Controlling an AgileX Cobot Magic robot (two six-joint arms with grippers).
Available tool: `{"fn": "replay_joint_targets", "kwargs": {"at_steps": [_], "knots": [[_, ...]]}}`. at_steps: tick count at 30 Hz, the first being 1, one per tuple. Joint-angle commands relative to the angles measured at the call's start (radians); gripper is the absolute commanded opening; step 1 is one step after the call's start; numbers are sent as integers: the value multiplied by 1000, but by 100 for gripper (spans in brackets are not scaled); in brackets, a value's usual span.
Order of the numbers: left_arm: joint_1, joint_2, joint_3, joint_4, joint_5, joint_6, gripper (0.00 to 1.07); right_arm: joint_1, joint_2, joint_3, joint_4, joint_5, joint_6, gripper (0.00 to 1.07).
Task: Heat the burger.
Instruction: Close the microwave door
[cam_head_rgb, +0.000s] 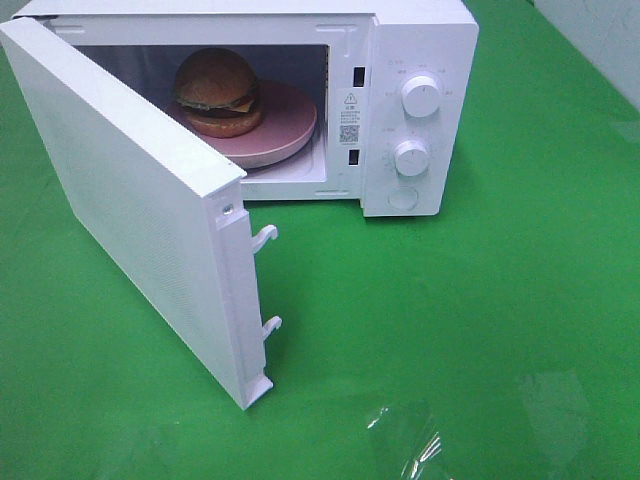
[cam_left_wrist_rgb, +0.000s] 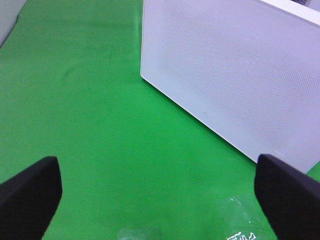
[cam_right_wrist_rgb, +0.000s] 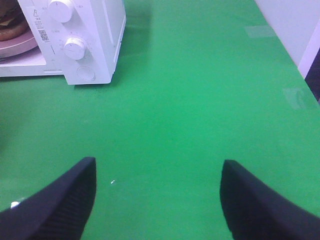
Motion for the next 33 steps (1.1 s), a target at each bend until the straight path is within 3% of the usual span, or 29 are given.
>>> {"fn": "replay_joint_targets", "kwargs": {"at_steps": [1,29,31,33], "knots": [[3,-15,-1,-4,-7,-5,97,-2,-26,4,2,-7,-6,68],[3,-14,-1,-5,-9,-8,96,-2,-26,4,2,-7,-6,66],[3,-3,-9,-5,-17,-26,94,-2,-26,4,2,-7,-6,66],[3,44,-39,0,-86,-39,81,-2,-26,4,2,-7,-6,66]]}}
